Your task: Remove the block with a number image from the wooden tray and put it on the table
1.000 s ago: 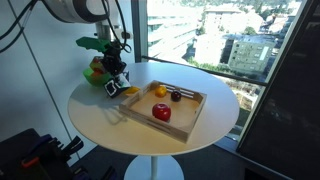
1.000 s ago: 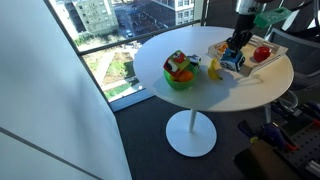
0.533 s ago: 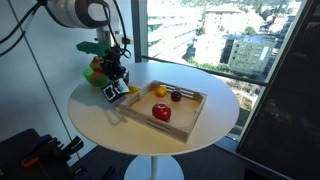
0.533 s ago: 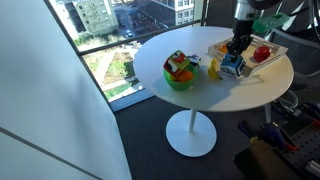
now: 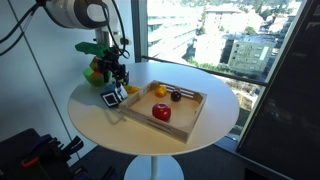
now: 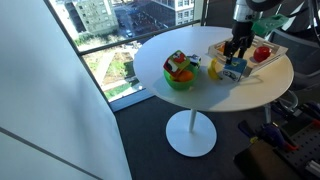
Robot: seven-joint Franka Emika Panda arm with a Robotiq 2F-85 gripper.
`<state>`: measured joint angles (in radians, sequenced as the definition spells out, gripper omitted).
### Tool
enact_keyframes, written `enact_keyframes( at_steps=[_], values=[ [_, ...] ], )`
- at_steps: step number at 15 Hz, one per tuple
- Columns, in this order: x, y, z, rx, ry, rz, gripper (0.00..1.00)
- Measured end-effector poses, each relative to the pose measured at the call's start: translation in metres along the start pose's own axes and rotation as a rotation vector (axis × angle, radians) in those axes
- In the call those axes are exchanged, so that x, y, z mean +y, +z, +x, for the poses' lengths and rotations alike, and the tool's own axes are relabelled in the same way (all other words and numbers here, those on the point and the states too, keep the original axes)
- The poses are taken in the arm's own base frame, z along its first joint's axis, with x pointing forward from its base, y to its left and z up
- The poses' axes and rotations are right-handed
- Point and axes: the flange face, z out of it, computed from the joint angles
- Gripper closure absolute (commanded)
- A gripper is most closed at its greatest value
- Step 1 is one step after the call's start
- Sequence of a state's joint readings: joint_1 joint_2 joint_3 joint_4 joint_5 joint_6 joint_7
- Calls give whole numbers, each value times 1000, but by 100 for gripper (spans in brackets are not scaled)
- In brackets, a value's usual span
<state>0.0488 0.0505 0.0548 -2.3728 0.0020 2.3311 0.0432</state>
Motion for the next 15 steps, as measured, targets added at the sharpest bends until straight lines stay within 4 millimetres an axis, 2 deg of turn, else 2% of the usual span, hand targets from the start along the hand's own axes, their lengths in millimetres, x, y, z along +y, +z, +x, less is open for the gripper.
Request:
enact_keyframes(
  at_steps=[6,15],
  values=[
    [-10,-14,-1,28,-21,-2,0],
    [-10,-57,-7,81,-16,-7,0]
  ],
)
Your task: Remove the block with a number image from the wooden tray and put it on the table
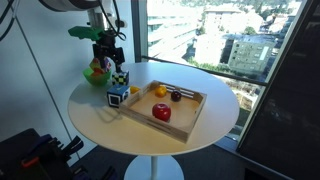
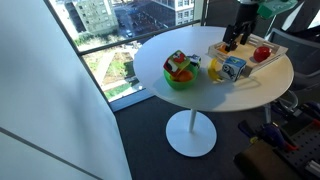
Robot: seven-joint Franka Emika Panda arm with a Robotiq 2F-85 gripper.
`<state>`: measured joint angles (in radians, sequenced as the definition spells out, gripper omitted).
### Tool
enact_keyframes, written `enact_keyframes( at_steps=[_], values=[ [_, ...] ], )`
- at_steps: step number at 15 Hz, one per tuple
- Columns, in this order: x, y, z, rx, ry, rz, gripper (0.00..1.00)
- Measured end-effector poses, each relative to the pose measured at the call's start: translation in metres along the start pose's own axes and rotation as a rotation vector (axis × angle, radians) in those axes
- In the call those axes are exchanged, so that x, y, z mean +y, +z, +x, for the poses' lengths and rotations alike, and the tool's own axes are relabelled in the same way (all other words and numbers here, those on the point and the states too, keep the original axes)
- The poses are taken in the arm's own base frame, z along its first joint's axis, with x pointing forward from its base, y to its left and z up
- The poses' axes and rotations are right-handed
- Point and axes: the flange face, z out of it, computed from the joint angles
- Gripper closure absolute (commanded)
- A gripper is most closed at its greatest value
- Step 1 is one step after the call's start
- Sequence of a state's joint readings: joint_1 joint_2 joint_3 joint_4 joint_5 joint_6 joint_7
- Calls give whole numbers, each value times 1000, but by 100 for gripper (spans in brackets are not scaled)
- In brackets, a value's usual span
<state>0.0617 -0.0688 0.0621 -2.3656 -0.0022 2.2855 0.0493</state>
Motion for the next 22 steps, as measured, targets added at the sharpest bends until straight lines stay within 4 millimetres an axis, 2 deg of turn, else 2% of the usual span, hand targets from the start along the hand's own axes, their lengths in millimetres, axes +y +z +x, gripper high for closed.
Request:
enact_keyframes(
  at_steps=[5,13,22],
  values=[
    [2,-26,-14,-69,0,-24,0],
    [9,-62,-46,-175,33,-66,0],
    [13,-98,-86,-123,103,-68,0]
  ],
)
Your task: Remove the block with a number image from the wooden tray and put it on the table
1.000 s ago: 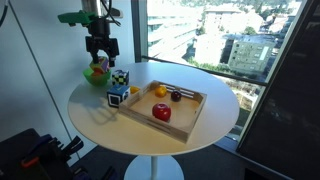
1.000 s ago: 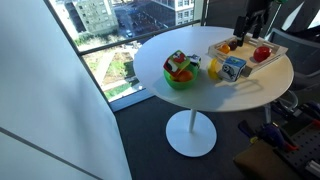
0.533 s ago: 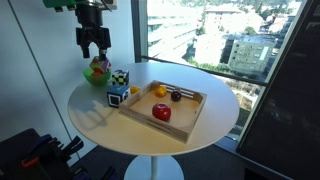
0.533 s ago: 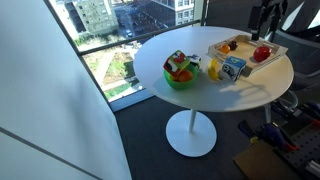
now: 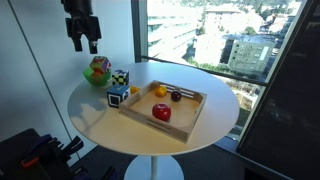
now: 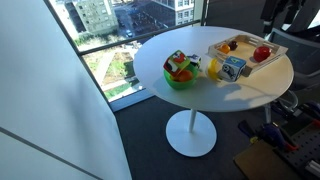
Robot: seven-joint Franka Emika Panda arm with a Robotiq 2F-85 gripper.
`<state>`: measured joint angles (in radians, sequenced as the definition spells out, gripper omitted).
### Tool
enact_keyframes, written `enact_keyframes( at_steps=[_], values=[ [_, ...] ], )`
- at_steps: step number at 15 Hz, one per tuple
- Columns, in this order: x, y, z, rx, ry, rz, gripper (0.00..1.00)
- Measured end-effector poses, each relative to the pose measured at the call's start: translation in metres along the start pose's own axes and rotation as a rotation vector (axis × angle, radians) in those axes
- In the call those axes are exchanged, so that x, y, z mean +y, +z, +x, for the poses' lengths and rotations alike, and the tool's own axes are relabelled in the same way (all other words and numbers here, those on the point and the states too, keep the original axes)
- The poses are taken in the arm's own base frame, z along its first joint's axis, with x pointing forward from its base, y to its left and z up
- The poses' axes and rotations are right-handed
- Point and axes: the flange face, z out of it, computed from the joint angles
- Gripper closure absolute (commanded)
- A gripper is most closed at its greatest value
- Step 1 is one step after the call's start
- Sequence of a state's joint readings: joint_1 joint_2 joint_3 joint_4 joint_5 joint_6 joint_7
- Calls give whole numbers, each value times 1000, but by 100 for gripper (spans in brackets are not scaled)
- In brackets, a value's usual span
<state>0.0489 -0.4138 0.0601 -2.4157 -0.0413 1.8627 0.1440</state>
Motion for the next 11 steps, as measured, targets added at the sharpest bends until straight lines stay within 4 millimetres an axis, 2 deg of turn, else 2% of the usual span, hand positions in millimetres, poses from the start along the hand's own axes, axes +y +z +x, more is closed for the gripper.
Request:
enact_keyframes(
  at_steps=[5,11],
  values=[
    [7,-6,-18,34,32,37,0],
    [9,-4,-22,44,37,40,0]
  ],
)
